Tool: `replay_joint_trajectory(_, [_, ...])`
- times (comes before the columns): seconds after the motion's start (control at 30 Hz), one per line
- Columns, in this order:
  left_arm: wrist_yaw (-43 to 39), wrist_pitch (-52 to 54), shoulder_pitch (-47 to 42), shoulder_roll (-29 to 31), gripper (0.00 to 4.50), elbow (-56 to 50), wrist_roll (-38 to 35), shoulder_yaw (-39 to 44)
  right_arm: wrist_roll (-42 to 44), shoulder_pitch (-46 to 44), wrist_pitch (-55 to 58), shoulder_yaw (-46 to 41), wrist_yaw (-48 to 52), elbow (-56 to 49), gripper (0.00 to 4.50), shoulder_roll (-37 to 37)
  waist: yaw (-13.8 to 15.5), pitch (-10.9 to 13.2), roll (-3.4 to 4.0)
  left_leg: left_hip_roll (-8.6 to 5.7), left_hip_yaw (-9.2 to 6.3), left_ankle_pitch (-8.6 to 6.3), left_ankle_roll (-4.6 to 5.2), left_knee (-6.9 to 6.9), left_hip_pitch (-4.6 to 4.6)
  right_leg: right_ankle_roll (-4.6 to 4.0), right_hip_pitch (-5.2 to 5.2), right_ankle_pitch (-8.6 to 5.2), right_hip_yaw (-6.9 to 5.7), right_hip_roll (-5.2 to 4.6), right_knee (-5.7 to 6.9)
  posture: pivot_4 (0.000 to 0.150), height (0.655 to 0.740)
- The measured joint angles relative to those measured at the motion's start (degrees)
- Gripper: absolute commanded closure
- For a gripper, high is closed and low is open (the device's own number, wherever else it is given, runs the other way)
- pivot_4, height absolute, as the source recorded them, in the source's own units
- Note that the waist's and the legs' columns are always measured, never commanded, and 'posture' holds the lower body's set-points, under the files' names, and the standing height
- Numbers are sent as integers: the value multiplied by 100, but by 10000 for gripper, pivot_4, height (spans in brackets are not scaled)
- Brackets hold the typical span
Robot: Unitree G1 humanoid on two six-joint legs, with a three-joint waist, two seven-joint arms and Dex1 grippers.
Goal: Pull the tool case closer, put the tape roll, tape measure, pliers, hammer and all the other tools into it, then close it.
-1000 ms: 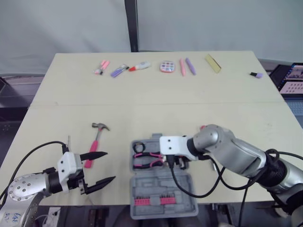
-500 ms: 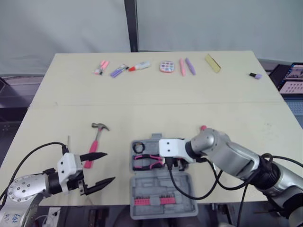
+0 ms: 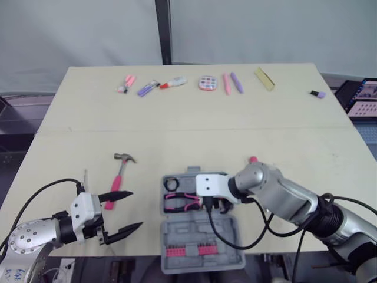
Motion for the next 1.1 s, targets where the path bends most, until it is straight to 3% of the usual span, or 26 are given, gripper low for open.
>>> replay_joint_trajectory(0.13, [5,0,1,0,0,0,0,0,26,43,1,-46,13,0,381,29,3,0,0,-1,0,0,0,1,0,0,0,0,0,-1,0,1500,7134])
replay_joint_trajectory(0.27, [13,1,-2,0,0,0,2,-1,174,119,15,-256,74,-93,381,-15,4,0,0,-1,0,0,0,1,0,0,1,0,0,0,0,1500,7134])
replay_joint_trajectory(0.4, [48,3,-22,0,0,0,7,-6,563,445,-70,-1058,29,-239,381,139,7,-4,-6,0,-1,0,0,1,1,0,5,0,-1,0,-2,1500,7134])
replay_joint_trajectory(0.5, [53,7,-78,0,0,-1,9,-29,866,937,-356,-1516,-130,-203,13589,528,6,-6,-10,0,-2,0,0,-1,2,0,6,0,-1,1,-1,1500,7134])
replay_joint_trajectory(0.7, [86,16,-140,-10,0,1,18,-98,1398,1765,-998,-2197,-207,-18,44446,967,7,-6,-10,0,-3,0,0,0,3,0,8,0,-1,1,0,1500,7134])
replay_joint_trajectory(1.1, [186,65,-149,-12,0,-9,62,-112,1446,2303,-1871,-2328,-182,941,44446,974,5,-6,-11,0,-1,0,0,0,6,0,11,0,-1,4,-2,1500,7134])
